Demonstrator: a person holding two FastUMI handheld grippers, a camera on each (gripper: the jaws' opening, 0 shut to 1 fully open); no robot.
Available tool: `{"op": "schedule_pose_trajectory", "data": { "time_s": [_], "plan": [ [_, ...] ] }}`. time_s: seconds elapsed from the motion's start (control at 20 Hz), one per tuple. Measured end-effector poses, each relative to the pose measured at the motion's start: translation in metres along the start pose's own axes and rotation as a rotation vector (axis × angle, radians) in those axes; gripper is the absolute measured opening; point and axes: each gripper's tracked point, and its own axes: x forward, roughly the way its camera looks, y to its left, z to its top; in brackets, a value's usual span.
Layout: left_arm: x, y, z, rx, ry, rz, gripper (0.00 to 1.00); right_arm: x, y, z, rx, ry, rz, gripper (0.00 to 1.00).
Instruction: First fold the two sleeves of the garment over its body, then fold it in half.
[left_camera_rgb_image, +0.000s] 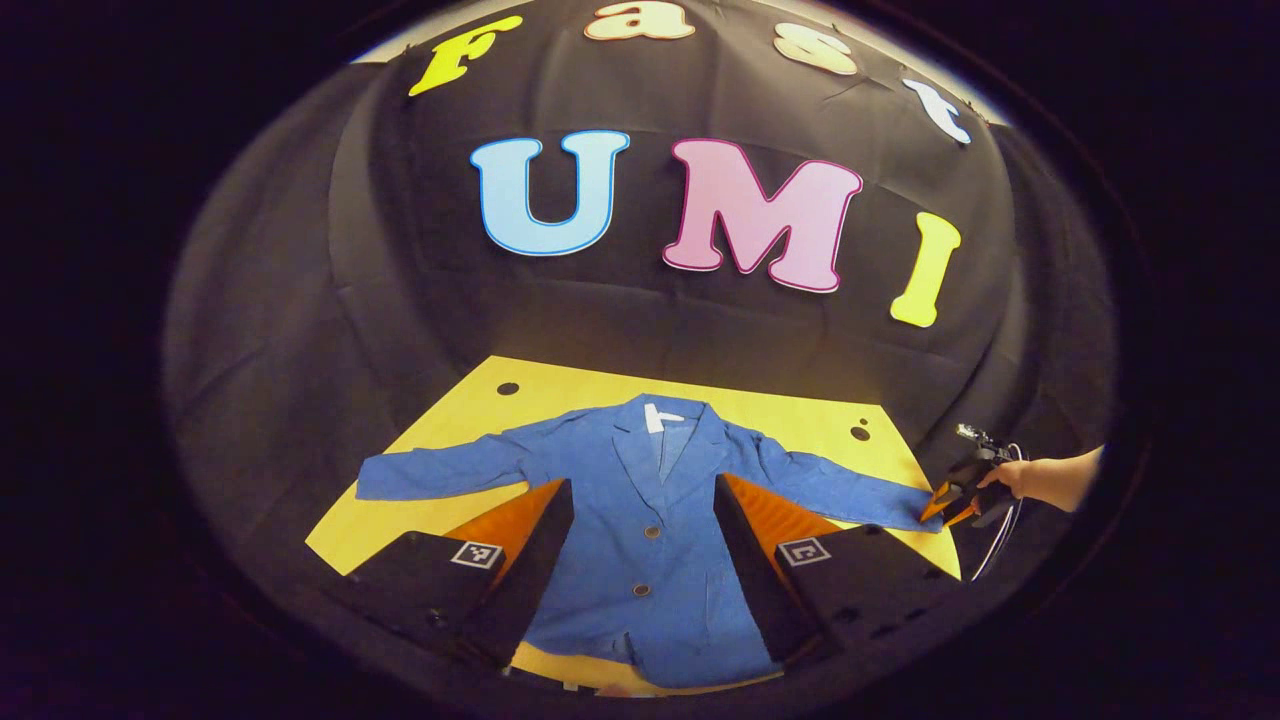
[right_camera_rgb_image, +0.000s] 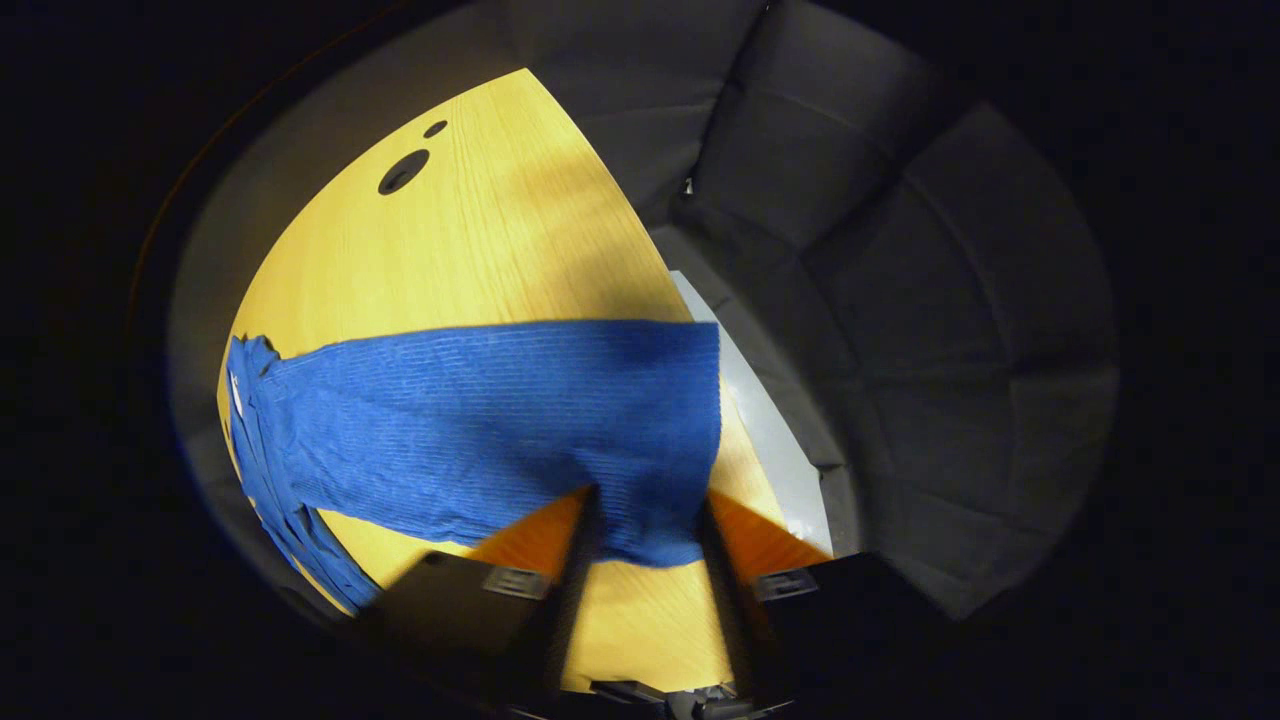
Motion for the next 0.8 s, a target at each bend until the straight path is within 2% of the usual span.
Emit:
{"op": "schedule_pose_trajectory", "data": {
  "time_s": [0.1,0.25,0.4,0.5,0.6,0.8],
  "plan": [
    [-0.005,0.008,-0.004,0.0,-0.001,-0.002,0.82,-0.001,-0.002,0.0,0.007,-0.021,0.002,0.06],
    [-0.013,0.031,-0.008,0.03,-0.007,0.002,0.82,-0.01,0.002,-0.001,-0.031,-0.115,-0.033,0.05],
    [-0.021,0.064,-0.01,0.043,-0.011,0.024,0.82,-0.044,0.017,0.007,-0.047,-0.257,-0.062,0.05],
    [-0.022,0.082,-0.01,0.013,-0.013,0.02,0.82,-0.08,0.034,0.008,-0.043,-0.332,-0.06,0.05],
    [-0.026,0.097,-0.007,-0.025,-0.027,-0.004,0.82,-0.117,0.05,0.011,-0.092,-0.426,-0.075,0.05],
    [-0.029,0.135,-0.006,-0.02,-0.066,-0.031,0.82,-0.202,0.106,0.002,-0.177,-0.59,-0.063,0.05]
  ]
}}
